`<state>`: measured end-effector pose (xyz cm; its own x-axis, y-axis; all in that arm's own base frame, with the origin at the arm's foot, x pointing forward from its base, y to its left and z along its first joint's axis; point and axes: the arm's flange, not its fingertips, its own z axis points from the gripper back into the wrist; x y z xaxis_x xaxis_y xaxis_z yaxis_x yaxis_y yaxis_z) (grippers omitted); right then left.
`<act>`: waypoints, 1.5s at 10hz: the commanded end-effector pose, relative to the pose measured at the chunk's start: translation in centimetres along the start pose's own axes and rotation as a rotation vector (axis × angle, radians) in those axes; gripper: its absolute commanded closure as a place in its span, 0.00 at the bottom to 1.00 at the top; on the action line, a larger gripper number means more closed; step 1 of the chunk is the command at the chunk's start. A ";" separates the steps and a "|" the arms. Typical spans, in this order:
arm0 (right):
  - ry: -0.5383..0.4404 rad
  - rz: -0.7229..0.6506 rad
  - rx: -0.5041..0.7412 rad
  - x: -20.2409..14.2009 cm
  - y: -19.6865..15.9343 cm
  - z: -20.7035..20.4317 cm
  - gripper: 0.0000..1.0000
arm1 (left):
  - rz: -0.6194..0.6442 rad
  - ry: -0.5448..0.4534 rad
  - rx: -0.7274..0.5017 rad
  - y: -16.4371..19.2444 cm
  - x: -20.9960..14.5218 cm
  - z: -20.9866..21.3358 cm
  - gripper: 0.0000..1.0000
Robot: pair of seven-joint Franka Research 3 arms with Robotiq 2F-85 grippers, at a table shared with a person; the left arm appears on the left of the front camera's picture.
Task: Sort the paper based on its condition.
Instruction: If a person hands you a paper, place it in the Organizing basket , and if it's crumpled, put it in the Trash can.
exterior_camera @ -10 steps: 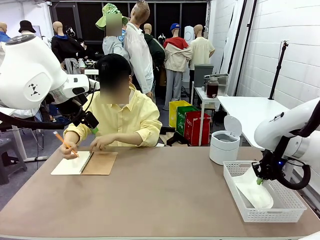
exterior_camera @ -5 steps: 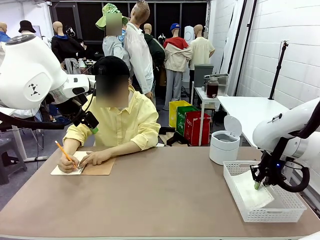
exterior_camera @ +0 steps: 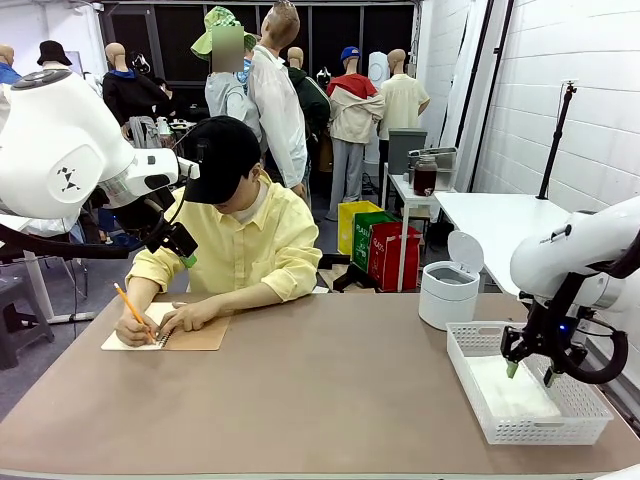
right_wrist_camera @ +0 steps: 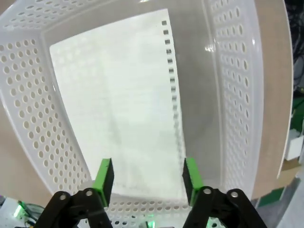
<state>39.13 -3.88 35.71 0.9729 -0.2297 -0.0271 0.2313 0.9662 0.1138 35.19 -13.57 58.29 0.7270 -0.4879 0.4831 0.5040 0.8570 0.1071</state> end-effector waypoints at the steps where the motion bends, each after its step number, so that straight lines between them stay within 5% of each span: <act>1: 0.016 -0.020 -0.053 -0.4 0.3 1.5 0.00 | 0.000 -0.006 -0.002 0.1 0.0 0.0 0.00; 7: -0.041 -0.050 -0.063 0.1 0.6 3.9 0.00 | 0.000 -0.006 -0.002 0.1 0.0 0.0 0.00; 15: 0.003 -0.008 -0.040 -0.1 0.5 3.6 0.00 | 0.000 -0.006 -0.002 0.1 0.0 0.0 0.00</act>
<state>39.29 -3.85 39.49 0.9696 -0.2433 -0.0246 0.2445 0.9668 0.0748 35.19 -13.57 58.29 0.7270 -0.4879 0.4831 0.5040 0.8570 0.1071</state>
